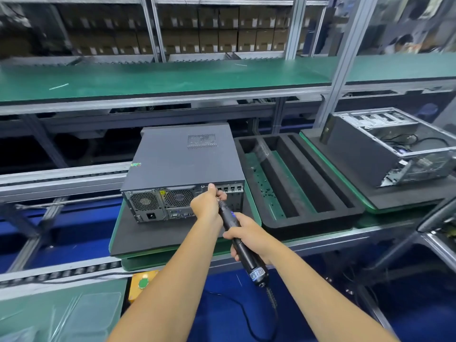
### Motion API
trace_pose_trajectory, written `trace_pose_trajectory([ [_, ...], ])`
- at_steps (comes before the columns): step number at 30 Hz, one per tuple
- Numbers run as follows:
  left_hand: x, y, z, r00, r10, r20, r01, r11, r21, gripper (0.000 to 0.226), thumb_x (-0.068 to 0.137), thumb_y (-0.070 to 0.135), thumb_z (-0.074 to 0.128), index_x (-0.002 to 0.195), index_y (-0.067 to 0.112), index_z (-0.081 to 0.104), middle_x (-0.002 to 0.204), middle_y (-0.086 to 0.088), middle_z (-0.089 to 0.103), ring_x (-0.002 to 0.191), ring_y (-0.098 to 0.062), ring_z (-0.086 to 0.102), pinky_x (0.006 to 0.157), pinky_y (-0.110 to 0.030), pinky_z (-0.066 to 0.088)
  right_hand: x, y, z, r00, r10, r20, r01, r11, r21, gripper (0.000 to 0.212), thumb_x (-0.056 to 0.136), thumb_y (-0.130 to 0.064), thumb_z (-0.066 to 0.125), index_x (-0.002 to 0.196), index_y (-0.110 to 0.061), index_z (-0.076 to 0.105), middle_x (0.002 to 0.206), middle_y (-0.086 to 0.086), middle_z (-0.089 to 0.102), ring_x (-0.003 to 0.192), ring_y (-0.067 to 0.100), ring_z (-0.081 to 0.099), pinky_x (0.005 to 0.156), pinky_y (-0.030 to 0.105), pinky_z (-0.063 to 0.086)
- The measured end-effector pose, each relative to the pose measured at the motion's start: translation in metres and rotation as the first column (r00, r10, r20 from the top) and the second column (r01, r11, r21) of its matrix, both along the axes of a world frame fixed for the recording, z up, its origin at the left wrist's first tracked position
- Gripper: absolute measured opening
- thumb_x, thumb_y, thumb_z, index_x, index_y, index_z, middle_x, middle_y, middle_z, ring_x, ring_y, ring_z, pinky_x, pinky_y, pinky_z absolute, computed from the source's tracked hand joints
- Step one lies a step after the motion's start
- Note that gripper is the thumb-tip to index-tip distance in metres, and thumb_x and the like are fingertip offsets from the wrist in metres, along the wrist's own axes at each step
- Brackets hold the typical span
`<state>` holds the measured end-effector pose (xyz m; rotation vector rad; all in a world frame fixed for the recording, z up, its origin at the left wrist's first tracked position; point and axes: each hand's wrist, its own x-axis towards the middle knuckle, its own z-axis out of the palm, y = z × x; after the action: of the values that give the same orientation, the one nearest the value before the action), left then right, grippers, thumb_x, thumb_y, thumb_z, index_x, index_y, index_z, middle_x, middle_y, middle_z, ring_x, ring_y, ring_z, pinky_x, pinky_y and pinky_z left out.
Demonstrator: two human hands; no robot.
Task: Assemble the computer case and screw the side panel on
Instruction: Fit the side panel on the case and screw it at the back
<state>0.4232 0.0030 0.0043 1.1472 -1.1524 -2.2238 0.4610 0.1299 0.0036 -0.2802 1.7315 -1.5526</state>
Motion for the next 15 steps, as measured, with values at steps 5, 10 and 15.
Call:
trace_pose_trajectory([
  [5,0.003,0.0,-0.003,1.0,0.016,0.016,-0.015,0.998,-0.066,0.037,0.091,0.018,0.058,0.055,0.009,0.057,0.046,0.001,0.062,0.056,-0.021,0.059,0.078,-0.036,0.052,-0.001,-0.002,-0.003,1.0,0.003,-0.014,-0.003,1.0,0.03,0.042,0.092,-0.009,0.06,0.129,-0.017,0.043,0.09,0.015,0.056,0.051,0.02,0.057,0.05,0.032,0.051],
  [10,-0.001,-0.001,0.001,0.999,0.028,-0.033,-0.027,0.999,0.022,0.032,0.093,0.014,0.057,0.063,0.006,0.054,0.053,-0.004,0.059,0.045,-0.019,0.054,0.062,-0.032,0.047,-0.005,-0.003,-0.002,0.999,0.008,-0.031,-0.006,0.998,0.056,0.037,0.092,-0.01,0.061,0.124,-0.019,0.045,0.088,0.014,0.056,0.051,0.018,0.059,0.051,0.032,0.051],
  [15,-0.008,-0.003,-0.001,0.999,0.042,0.017,-0.041,0.998,-0.043,0.032,0.092,0.015,0.057,0.061,0.008,0.055,0.052,-0.002,0.061,0.045,-0.017,0.058,0.057,-0.029,0.049,-0.011,-0.003,0.0,1.0,0.022,-0.021,-0.02,0.997,0.078,0.041,0.091,-0.011,0.06,0.128,-0.02,0.043,0.089,0.014,0.056,0.051,0.018,0.059,0.051,0.031,0.051],
])
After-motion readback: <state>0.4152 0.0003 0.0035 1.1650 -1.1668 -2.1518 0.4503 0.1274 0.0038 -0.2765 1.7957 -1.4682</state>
